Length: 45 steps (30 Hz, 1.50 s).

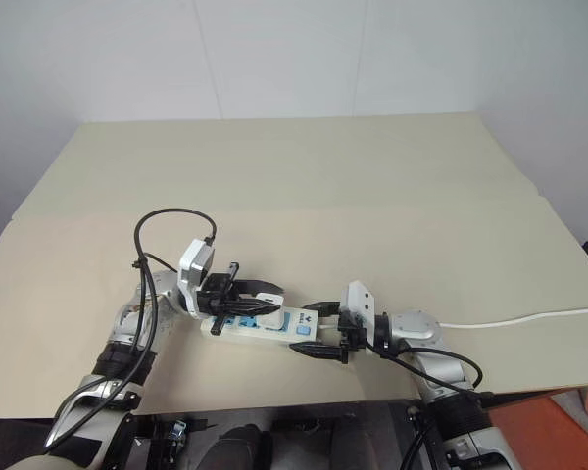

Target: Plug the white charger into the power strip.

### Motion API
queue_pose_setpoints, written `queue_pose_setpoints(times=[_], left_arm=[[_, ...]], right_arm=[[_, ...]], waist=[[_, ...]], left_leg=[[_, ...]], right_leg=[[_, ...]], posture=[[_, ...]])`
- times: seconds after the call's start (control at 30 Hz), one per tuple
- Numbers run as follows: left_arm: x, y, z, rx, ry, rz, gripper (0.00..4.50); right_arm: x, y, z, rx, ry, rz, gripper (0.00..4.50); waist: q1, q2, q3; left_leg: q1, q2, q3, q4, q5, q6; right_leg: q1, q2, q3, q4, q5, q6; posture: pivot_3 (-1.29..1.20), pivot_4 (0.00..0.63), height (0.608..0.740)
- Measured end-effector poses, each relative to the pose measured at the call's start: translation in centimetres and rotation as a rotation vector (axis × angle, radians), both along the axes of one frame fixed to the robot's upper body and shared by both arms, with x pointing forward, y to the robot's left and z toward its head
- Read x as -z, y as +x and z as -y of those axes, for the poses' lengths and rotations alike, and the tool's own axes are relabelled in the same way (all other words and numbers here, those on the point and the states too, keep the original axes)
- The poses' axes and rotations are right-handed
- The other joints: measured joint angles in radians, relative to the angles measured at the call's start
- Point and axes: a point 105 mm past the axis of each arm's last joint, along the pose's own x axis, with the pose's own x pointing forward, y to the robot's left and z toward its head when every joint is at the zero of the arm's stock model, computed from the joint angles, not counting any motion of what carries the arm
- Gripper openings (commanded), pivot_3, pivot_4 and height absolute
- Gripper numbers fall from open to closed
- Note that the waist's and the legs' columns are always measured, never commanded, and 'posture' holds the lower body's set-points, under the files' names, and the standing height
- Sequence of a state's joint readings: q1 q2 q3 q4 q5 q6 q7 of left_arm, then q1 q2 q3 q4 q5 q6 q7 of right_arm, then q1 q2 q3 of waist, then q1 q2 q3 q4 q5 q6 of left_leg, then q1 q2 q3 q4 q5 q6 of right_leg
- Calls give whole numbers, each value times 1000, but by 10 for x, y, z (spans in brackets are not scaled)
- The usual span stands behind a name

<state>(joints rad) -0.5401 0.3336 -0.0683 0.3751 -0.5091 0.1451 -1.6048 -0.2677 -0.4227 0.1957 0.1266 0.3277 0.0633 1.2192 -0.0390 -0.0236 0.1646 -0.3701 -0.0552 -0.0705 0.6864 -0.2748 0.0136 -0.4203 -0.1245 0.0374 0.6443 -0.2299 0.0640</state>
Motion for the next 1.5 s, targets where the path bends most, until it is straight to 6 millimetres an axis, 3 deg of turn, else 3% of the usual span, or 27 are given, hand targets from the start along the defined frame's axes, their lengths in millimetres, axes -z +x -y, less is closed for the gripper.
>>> queue_pose_setpoints(times=[0.63,1.27,1.5], left_arm=[[11,-2,3,39,37,-53,1037],[18,-4,4,46,61,31,1037],[27,-7,2,39,71,66,1037]], right_arm=[[1,-1,-2,-7,-2,4,3437],[3,-1,-1,-10,-8,18,3437],[7,-1,-3,-12,-23,29,3437]], waist=[[-3,0,0],[-1,0,-3],[-3,0,-4]], left_leg=[[0,0,0,0,0,1],[3,0,0,0,0,1],[22,3,0,-9,-1,2]], right_leg=[[0,0,0,0,0,0],[3,1,0,-1,0,0],[25,2,-1,-12,0,0]], posture=[[0,150,740],[0,150,740],[0,150,740]])
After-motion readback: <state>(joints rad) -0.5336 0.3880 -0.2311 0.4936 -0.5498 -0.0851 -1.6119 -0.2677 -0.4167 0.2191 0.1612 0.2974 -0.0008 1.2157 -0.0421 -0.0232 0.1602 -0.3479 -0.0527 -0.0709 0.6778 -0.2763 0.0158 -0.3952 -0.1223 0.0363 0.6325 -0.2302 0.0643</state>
